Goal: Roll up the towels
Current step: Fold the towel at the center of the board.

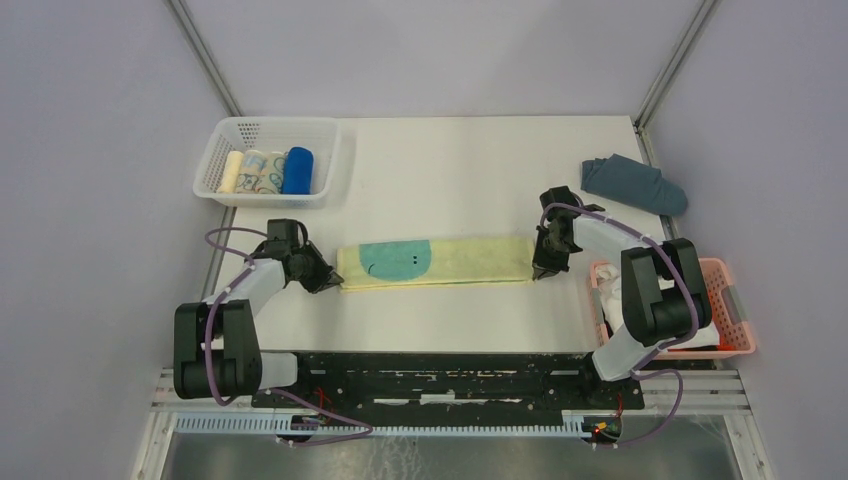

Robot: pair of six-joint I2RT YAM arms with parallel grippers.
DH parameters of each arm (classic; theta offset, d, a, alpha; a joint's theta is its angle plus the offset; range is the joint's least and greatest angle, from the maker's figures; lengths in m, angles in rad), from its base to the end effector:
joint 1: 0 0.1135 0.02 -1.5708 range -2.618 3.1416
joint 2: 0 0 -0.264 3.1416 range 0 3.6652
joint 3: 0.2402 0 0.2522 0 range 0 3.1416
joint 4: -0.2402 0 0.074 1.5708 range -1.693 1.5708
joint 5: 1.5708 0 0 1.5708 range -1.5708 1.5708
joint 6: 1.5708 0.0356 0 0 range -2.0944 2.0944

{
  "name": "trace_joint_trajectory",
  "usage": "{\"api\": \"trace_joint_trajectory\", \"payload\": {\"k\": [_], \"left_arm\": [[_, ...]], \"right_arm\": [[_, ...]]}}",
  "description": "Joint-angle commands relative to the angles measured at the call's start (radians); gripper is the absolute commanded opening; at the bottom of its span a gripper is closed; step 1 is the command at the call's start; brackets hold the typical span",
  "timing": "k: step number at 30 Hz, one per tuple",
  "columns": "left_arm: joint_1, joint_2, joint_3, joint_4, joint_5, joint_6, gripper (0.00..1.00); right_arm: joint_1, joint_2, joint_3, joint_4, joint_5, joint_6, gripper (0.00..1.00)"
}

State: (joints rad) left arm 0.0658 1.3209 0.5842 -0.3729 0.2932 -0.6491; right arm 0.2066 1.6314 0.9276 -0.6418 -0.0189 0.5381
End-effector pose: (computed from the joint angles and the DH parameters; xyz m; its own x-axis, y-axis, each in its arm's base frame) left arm 0.2247 0.0045 0.1524 -0.7514 -0.6294 -0.1981 -0.4880 0.7321 -0.4752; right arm 0.2798 0.0593 0.1574 -0.9264 0.3294 -0.1823 0.3093 0.9420 0.1303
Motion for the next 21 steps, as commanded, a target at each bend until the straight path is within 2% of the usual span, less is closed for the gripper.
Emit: {"api": "trace_joint_trajectory", "payload": {"k": [1,12,21], "left_arm": [[0.006,-0.017,0.012,-0.007,-0.016,0.052,0.04],[0.006,-0.114,0.064,-0.074,-0.07,0.038,0.04],[0.006,-0.086,-0.029,-0.022,-0.12,0.006,0.03]], "right_arm": [[-0.004,-0.027,-0.001,0.003,0.013,0.005,0.09],[-0.005,-0.136,0.017,-0.061,-0.059,0.002,0.09],[-0.005,-0.084,-0.075,0.023,-0.095,0.051,0.1]]}}
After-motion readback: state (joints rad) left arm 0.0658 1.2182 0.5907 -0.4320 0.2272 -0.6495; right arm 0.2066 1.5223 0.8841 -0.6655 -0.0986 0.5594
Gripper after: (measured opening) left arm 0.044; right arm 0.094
